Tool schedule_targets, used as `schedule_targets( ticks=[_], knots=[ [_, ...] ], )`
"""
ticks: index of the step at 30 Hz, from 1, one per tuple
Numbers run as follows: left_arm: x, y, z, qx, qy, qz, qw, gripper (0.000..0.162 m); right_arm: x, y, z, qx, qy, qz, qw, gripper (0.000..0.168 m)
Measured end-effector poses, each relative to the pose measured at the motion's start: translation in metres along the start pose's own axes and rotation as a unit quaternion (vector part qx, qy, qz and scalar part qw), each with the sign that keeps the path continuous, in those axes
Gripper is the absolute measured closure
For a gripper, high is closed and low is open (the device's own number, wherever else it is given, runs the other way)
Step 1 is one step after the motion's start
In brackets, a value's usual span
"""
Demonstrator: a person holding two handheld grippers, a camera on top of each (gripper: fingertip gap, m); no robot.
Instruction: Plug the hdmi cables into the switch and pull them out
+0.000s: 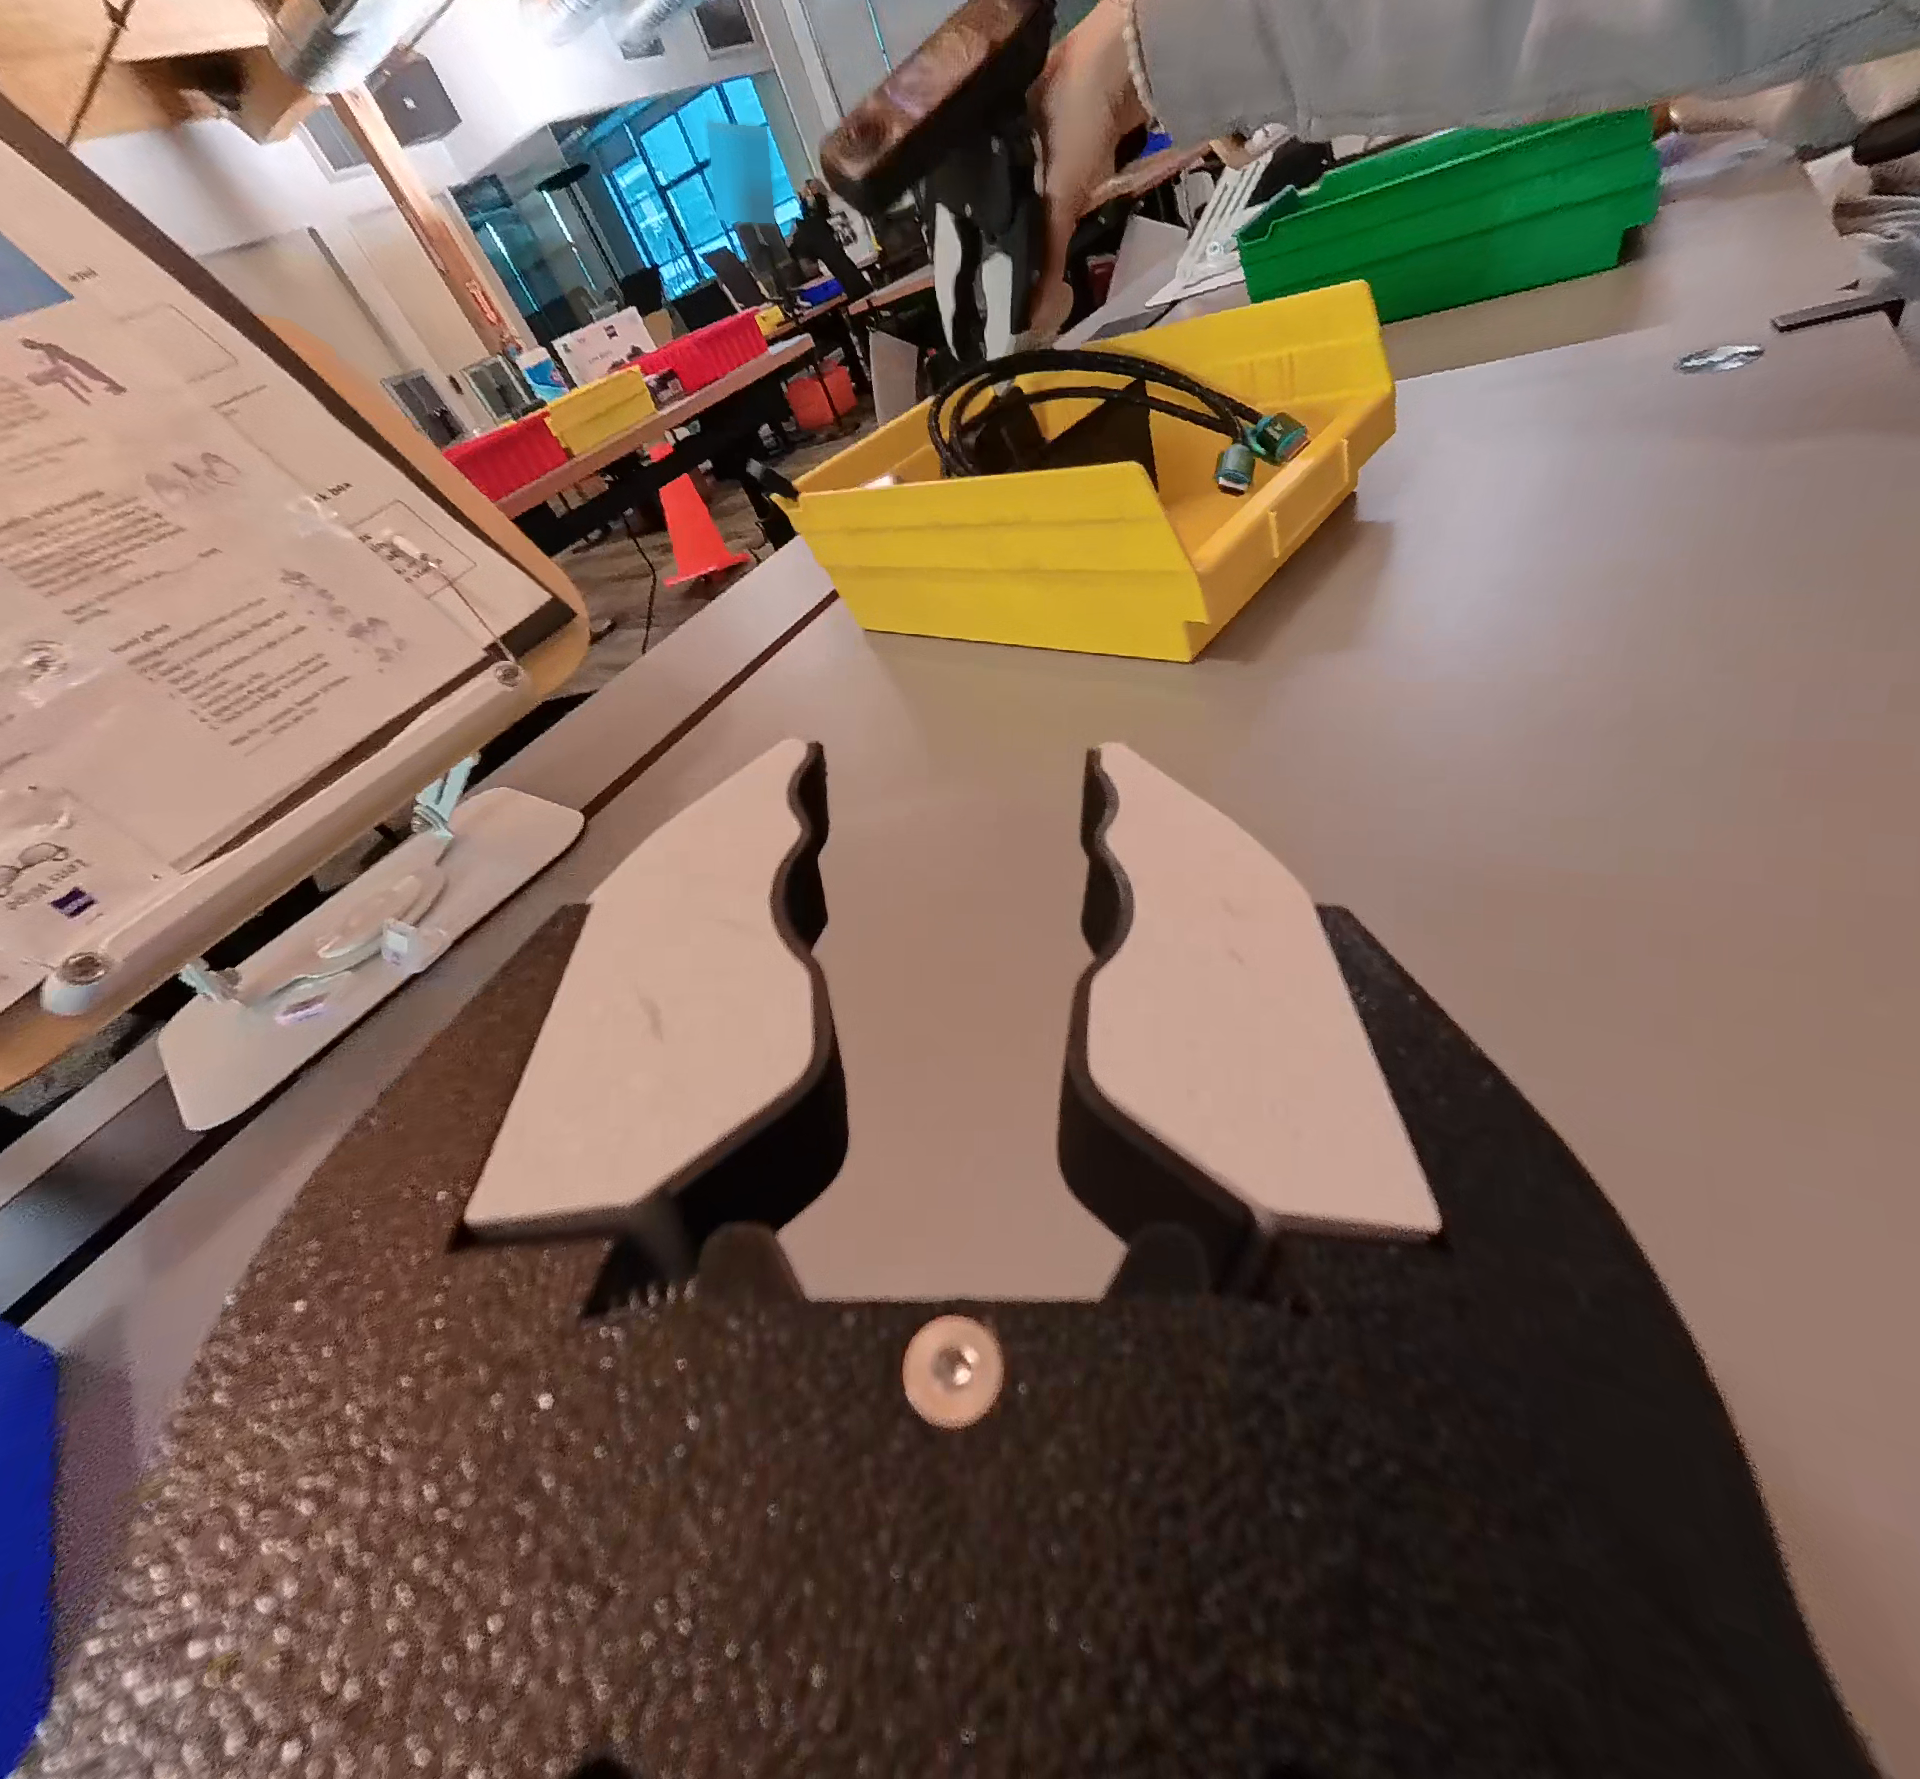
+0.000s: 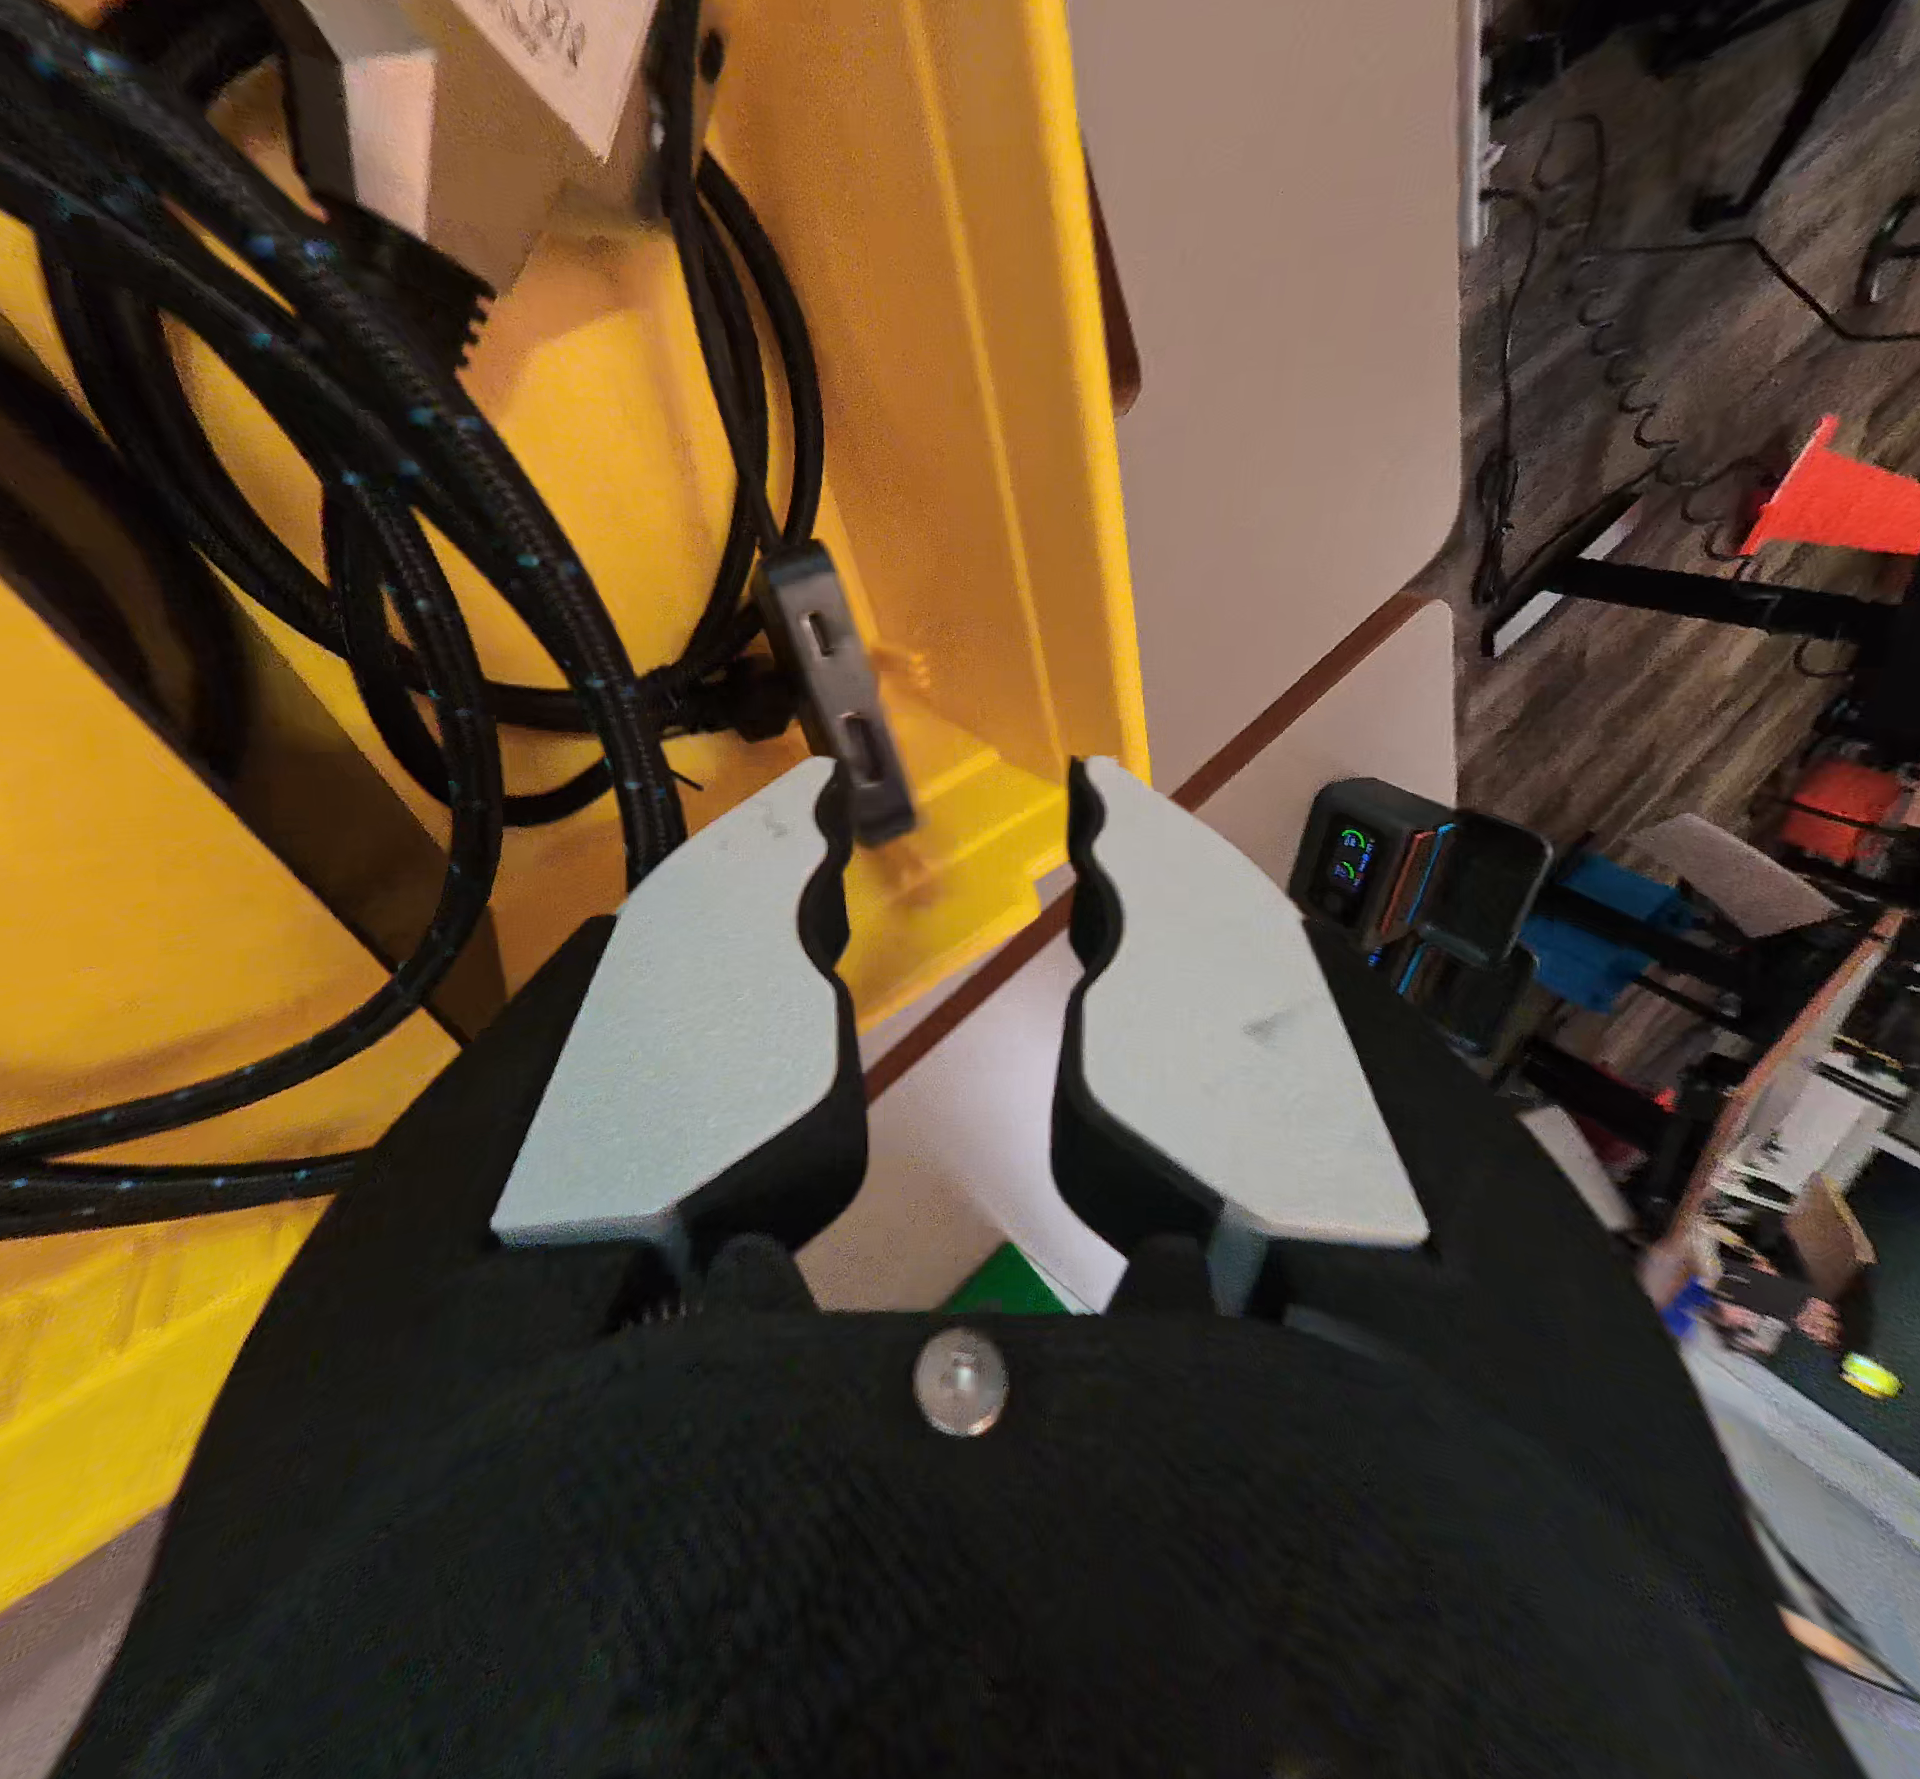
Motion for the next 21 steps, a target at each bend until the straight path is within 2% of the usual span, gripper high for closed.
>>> schedule_targets(
  ticks=[3, 6, 8, 10, 11, 16, 18, 21],
  knots=[
    [0.006, 0.002, -0.011, -0.018, -0.018, 0.001, 1.0, 0.116, 0.003, -0.006, 0.02, 0.046, -0.005, -0.044, 0.998, 0.107],
    [0.013, 0.005, -0.028, -0.042, -0.041, 0.012, 0.998, 0.115, -0.003, -0.018, 0.059, 0.111, -0.047, -0.112, 0.986, 0.103],
    [0.018, 0.006, -0.045, -0.071, -0.048, 0.046, 0.995, 0.113, -0.025, -0.026, 0.088, 0.183, -0.06, -0.181, 0.964, 0.1],
    [0.025, 0.007, -0.065, -0.107, -0.071, 0.099, 0.987, 0.107, -0.062, -0.028, 0.108, 0.279, -0.026, -0.263, 0.923, 0.095],
    [0.029, 0.009, -0.077, -0.118, -0.08, 0.126, 0.982, 0.104, -0.082, -0.03, 0.114, 0.302, -0.016, -0.292, 0.907, 0.092],
    [0.038, 0.03, -0.154, -0.169, -0.042, 0.218, 0.96, 0.095, -0.166, -0.057, 0.117, 0.27, -0.097, -0.39, 0.875, 0.078],
    [0.042, 0.038, -0.186, -0.2, -0.05, 0.254, 0.945, 0.086, -0.186, -0.066, 0.116, 0.27, -0.114, -0.43, 0.854, 0.073],
    [0.045, 0.041, -0.232, -0.241, -0.067, 0.299, 0.921, 0.084, -0.207, -0.076, 0.112, 0.265, -0.138, -0.465, 0.834, 0.067]
  ],
)
Point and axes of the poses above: each gripper's, where its closed fingertips meet, z back along the fingers, y out of its top, x = y × z across the jaws, the point moved 8 cm from there along z, back along the fingers, and after that the axes turned 3 degrees about z, right-handed, at the moved point
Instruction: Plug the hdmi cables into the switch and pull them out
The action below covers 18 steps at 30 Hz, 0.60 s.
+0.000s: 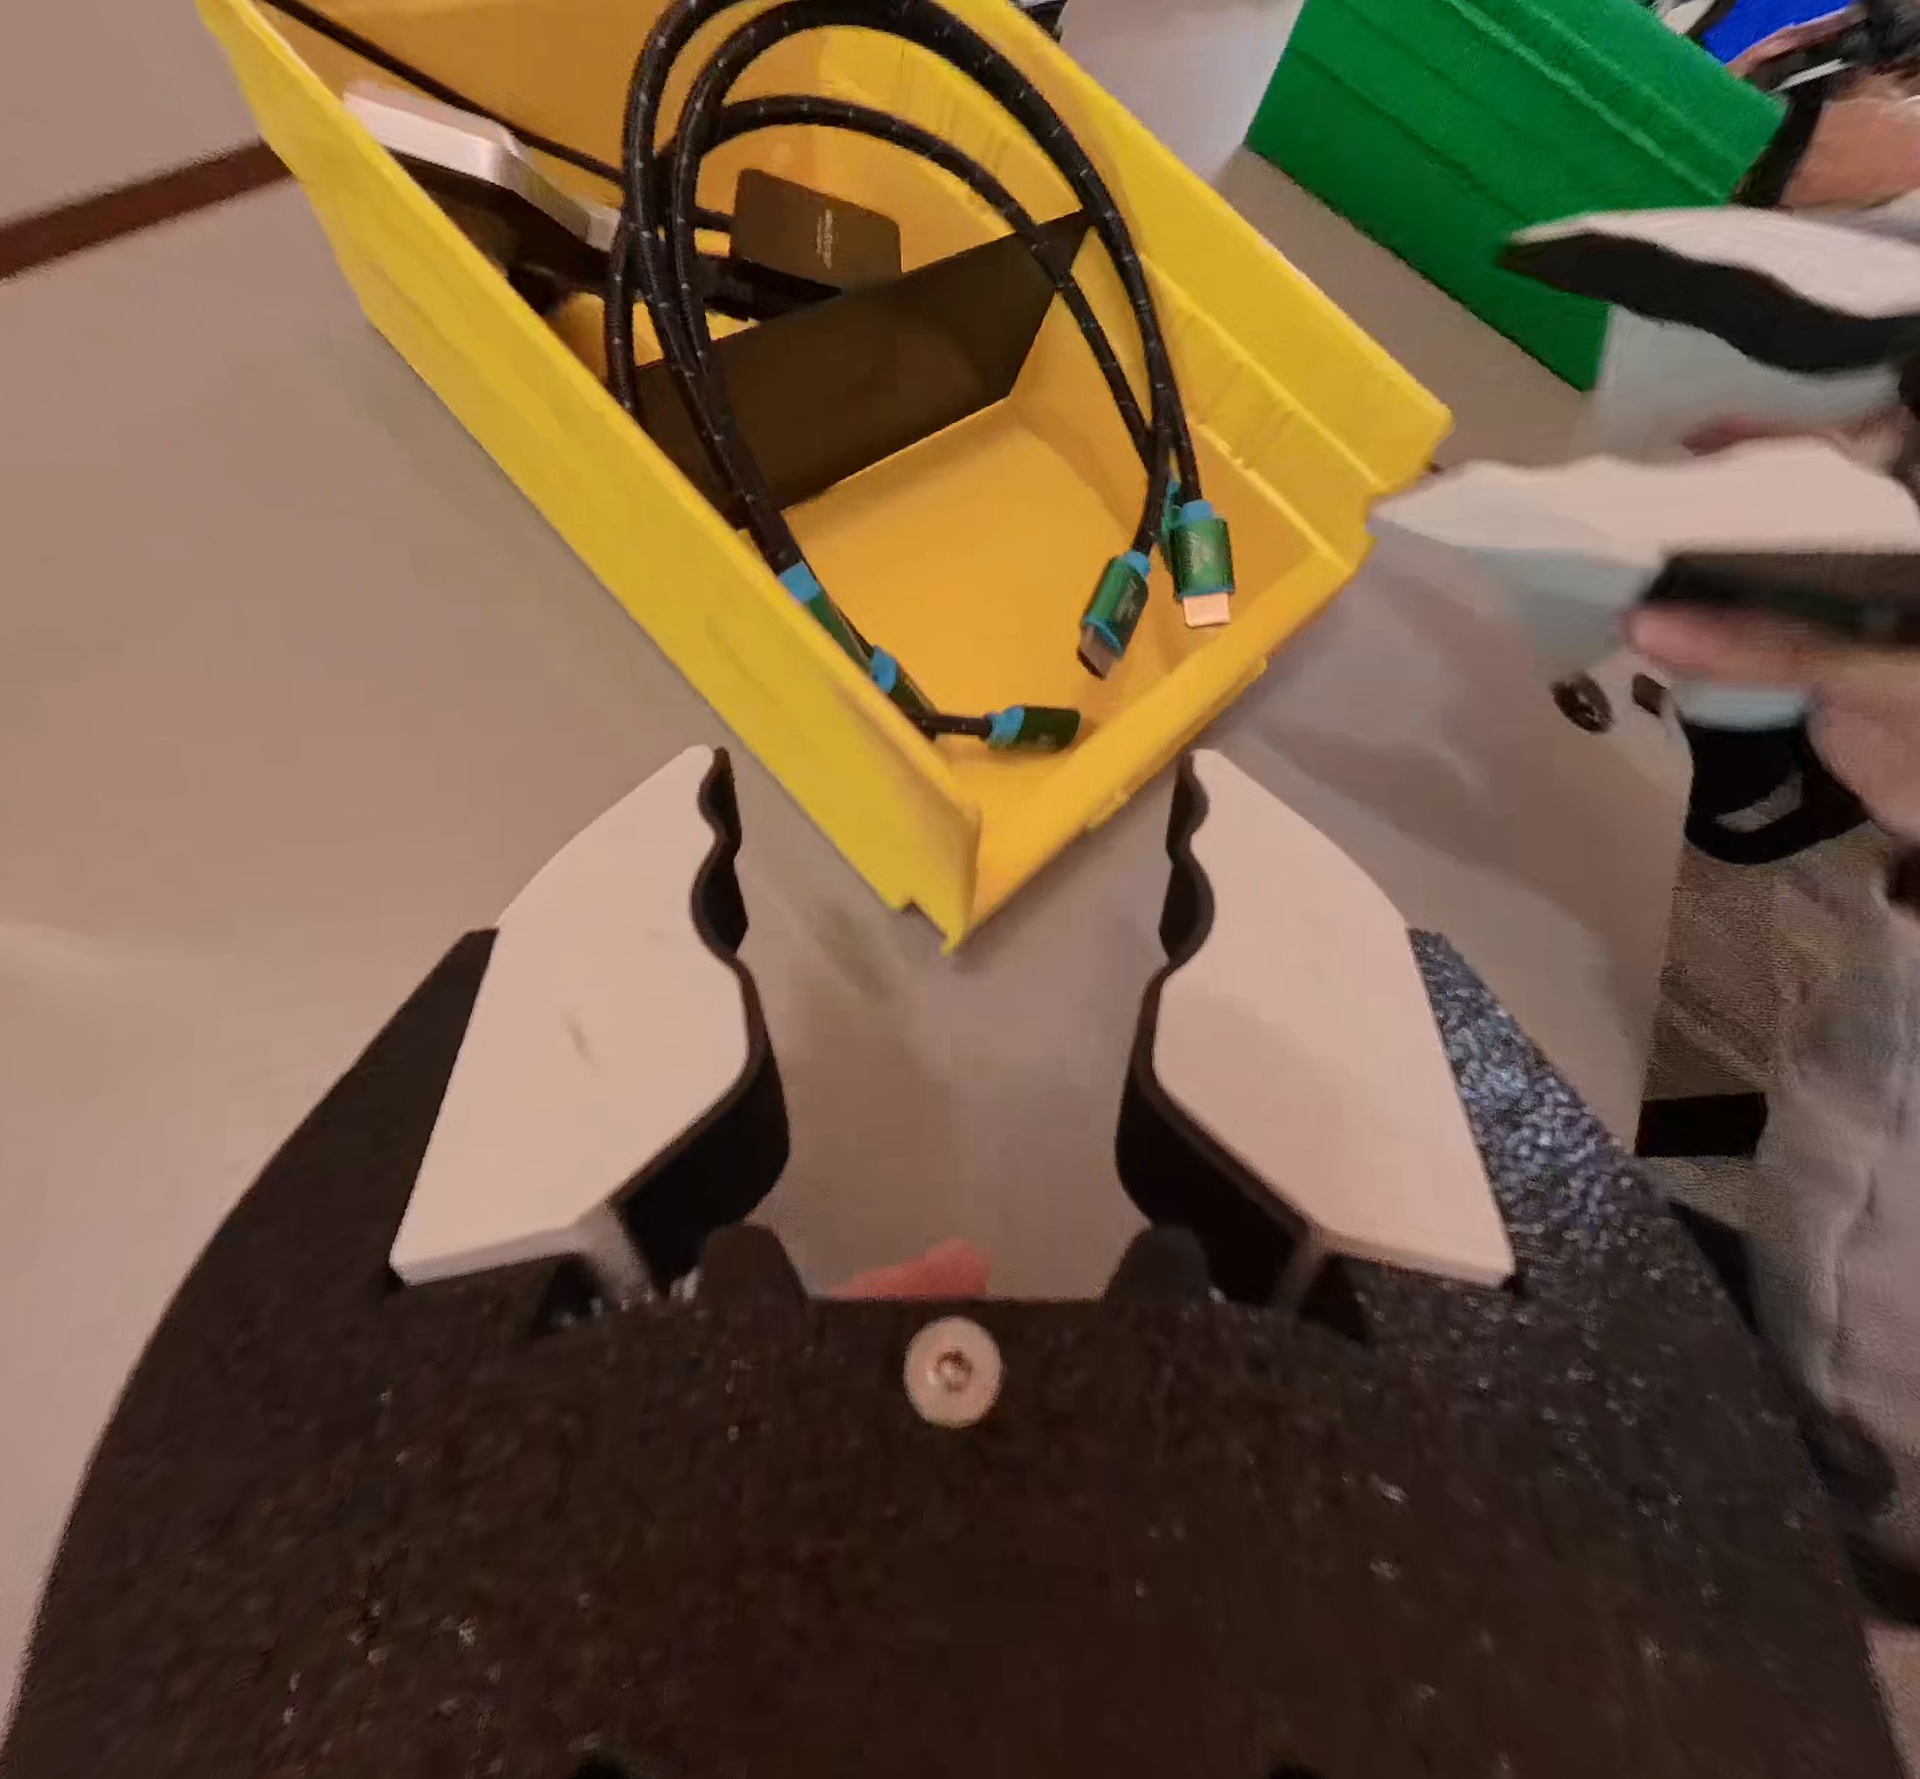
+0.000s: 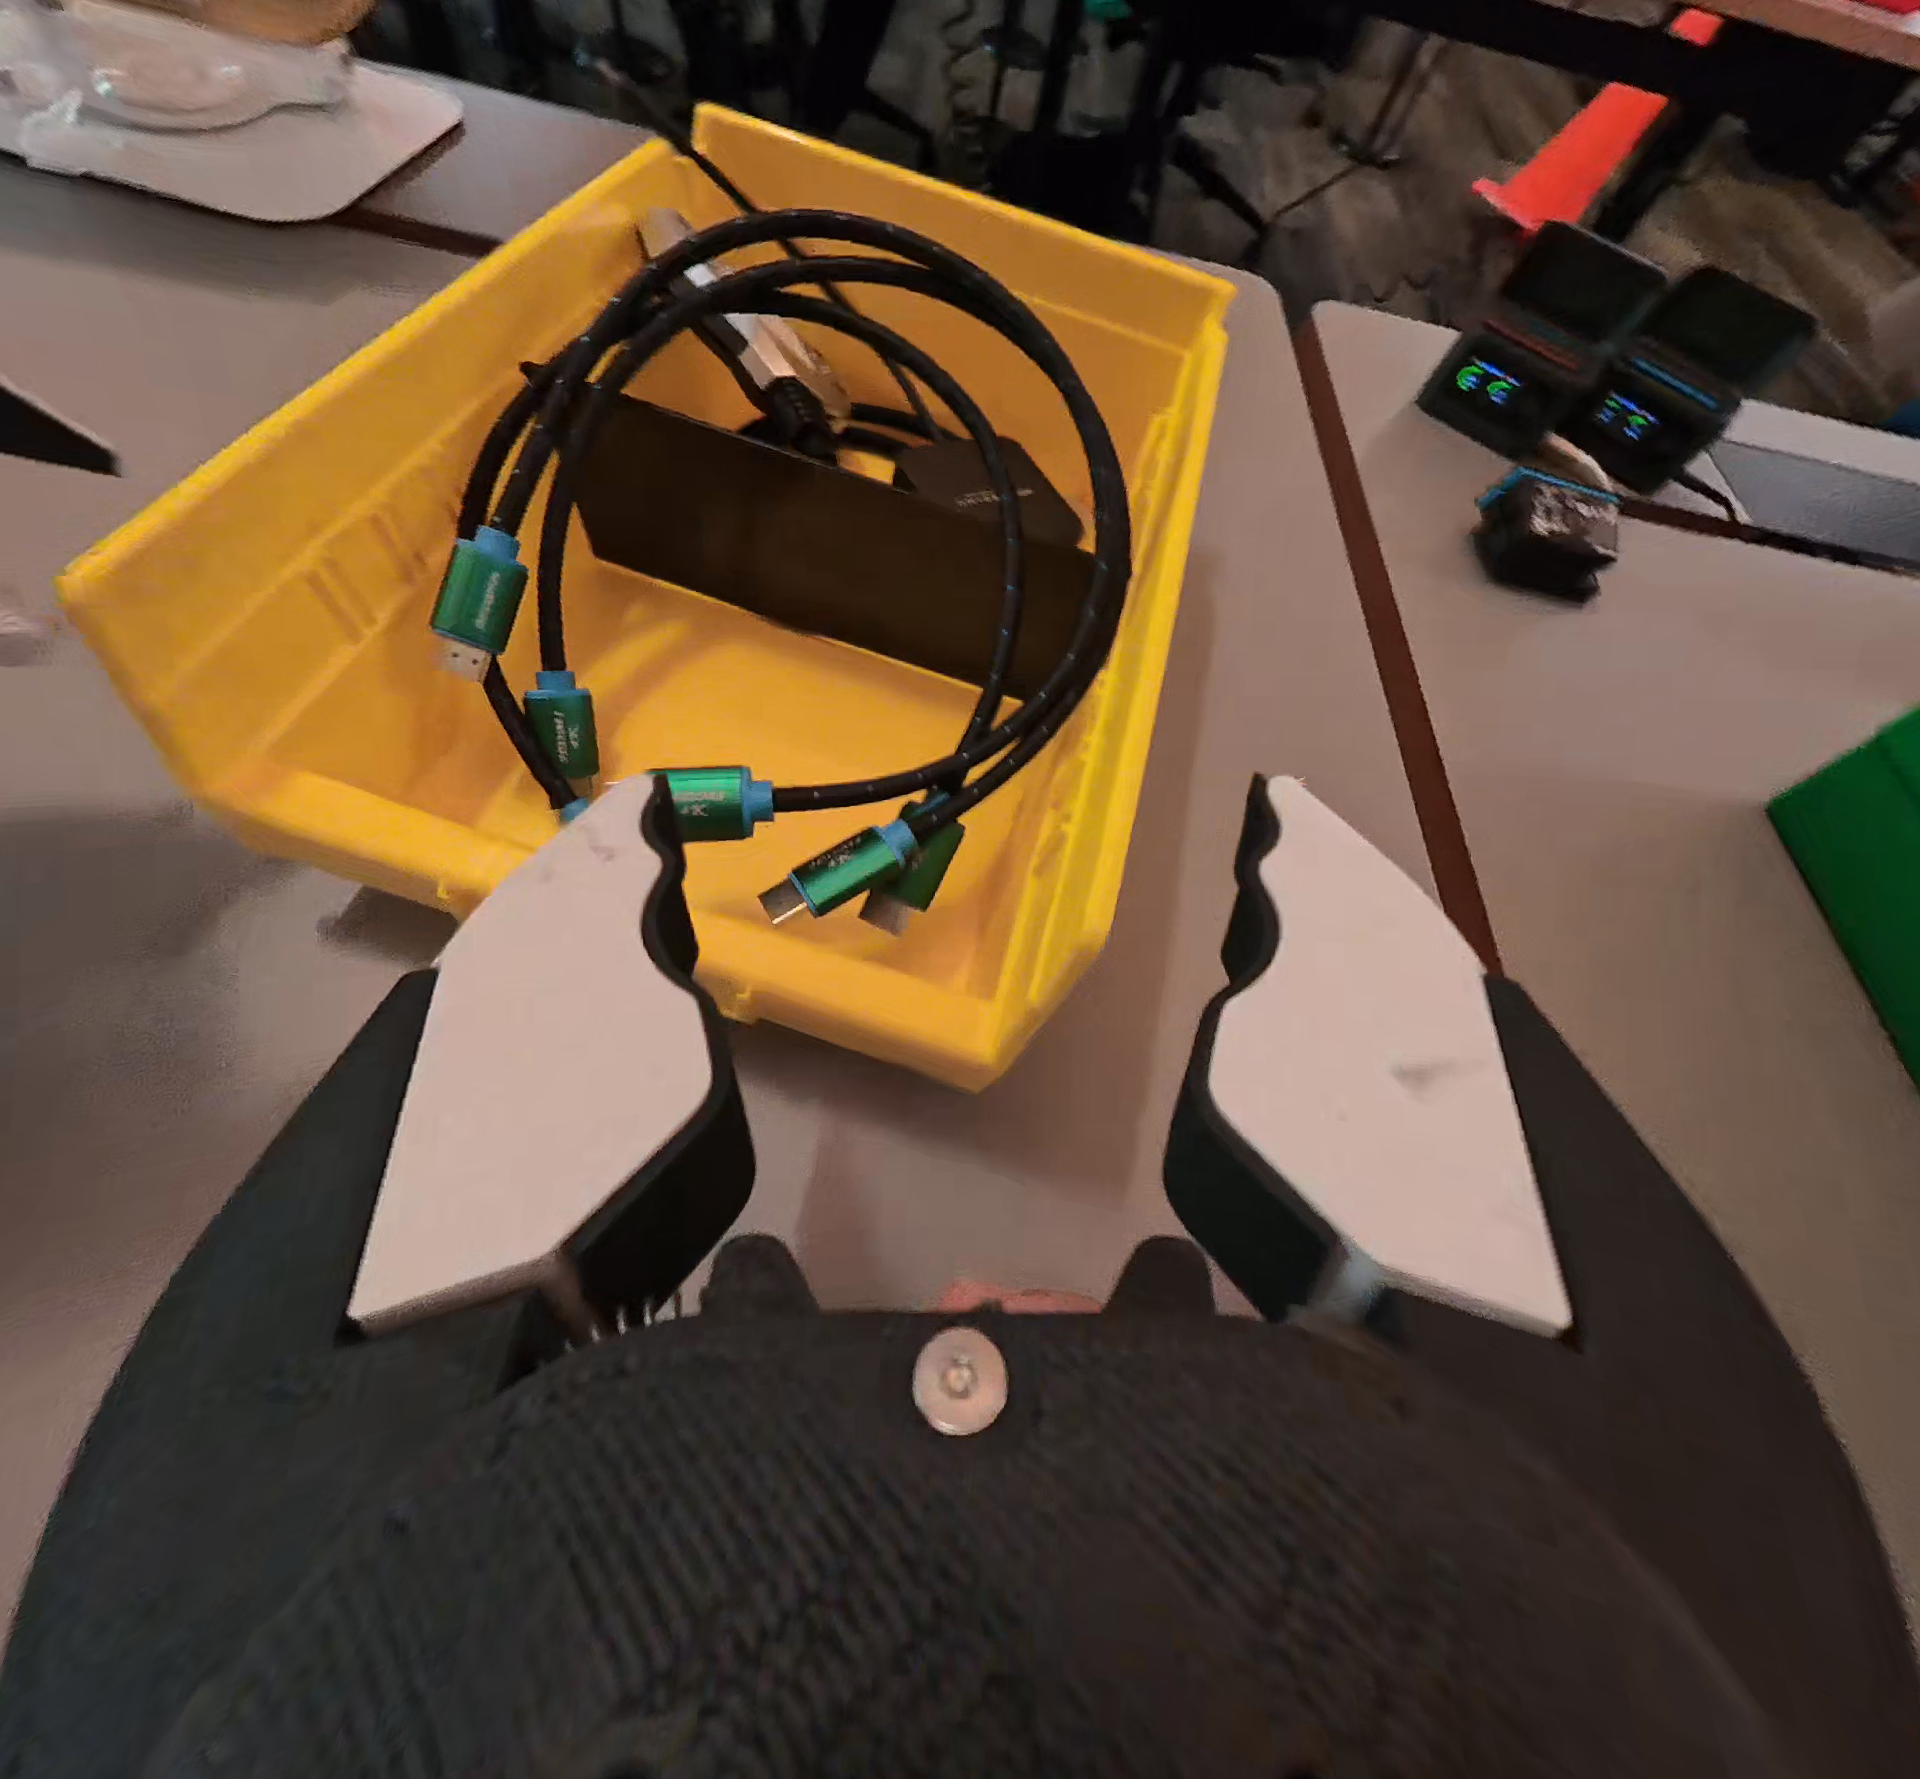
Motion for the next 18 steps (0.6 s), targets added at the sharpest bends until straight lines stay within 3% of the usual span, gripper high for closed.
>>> schedule_targets(
  ticks=[4, 5, 6, 8, 12, 18],
  knots=[
    [-0.019, 0.015, -0.053, -0.081, 0.091, -0.027, 0.992, 0.086, -0.003, 0.003, 0.004, 0.053, 0.002, -0.061, 0.997, 0.068],
    [-0.026, 0.015, -0.064, -0.105, 0.116, -0.046, 0.987, 0.077, -0.004, 0.008, 0.006, 0.076, 0.008, -0.079, 0.994, 0.069],
    [-0.029, 0.014, -0.073, -0.128, 0.116, -0.059, 0.983, 0.084, -0.005, 0.013, 0.007, 0.095, 0.009, -0.092, 0.991, 0.071],
    [-0.034, 0.014, -0.082, -0.135, 0.13, -0.063, 0.98, 0.116, -0.008, 0.016, 0.007, 0.104, 0.007, -0.087, 0.991, 0.072],
    [-0.06, 0.017, -0.065, -0.106, 0.177, -0.094, 0.974, 0.141, -0.015, 0.014, 0.007, 0.071, 0.034, -0.056, 0.995, 0.07],
    [-0.094, -0.02, 0.007, -0.1, 0.146, -0.122, 0.977, 0.142, -0.021, 0.027, 0.02, 0.104, 0.051, -0.069, 0.991, 0.076]
  ],
)
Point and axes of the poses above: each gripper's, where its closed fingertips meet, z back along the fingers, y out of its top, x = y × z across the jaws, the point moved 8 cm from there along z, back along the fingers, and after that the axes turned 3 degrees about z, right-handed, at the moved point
